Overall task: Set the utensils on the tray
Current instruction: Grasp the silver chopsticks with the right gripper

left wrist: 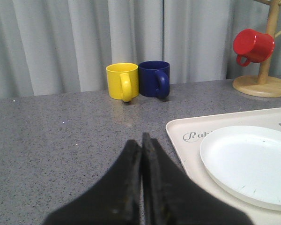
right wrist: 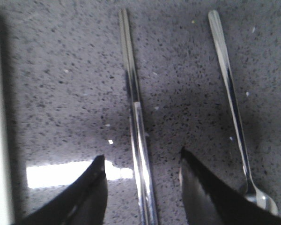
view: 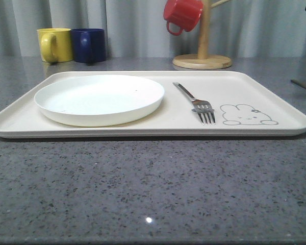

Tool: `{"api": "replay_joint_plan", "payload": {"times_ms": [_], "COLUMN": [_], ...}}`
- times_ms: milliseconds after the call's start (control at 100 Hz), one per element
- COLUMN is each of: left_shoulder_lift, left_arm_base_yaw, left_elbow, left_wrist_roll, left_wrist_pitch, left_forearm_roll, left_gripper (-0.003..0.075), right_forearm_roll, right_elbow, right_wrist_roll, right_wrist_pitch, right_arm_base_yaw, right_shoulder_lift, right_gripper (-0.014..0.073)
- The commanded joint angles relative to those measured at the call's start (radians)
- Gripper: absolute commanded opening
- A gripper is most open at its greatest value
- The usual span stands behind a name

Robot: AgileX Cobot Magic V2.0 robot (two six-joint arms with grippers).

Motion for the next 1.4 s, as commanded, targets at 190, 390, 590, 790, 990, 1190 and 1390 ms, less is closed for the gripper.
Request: {"api": "replay_joint_plan", "payload": {"times_ms": [190,390,590,790,990,1190,1390], "left_shoulder_lift": [0.008,0.008,0.008,0.008,0.008,0.008,0.008], "left_arm_base_yaw": [0.002,0.002,0.002,0.002,0.002,0.002,0.002], "left_elbow": [-0.026,-0.026,-0.026,-0.026,-0.026,-0.026,-0.026], "left_wrist_roll": [-0.001,-0.001,-0.001,-0.001,-0.001,-0.001,-0.001], "left_wrist_pitch": [-0.061,-0.061,-0.061,-0.061,-0.061,-0.061,-0.061], "left_forearm_roll": [-0.019,-0.019,-0.019,-0.019,-0.019,-0.019,-0.019], "left_gripper": [-0.0019,-0.0019,-0.0019,-0.0019,-0.0019,-0.0019,-0.0019], "right_forearm_roll": [0.031,0.031,0.031,0.031,0.031,0.047,0.074], "right_elbow": [-0.032,-0.032,-0.032,-0.032,-0.033,-0.034,-0.034], "right_wrist_roll": [-0.07,-0.081,-0.082,-0.082,-0.082,-0.075,-0.005], "right_wrist_pitch": [-0.014,-0.014,-0.007,0.007,-0.004,0.003,0.026], "right_arm_base_yaw": [-0.016,-0.016,-0.016,-0.016,-0.016,-0.008,0.069], "right_shoulder_lift": [0.052,0.097,0.11,0.11,0.098,0.009,-0.09], "right_gripper": [0.0373,0.0373,0.0326,0.0052,-0.0067,-0.0067,-0.0066]}}
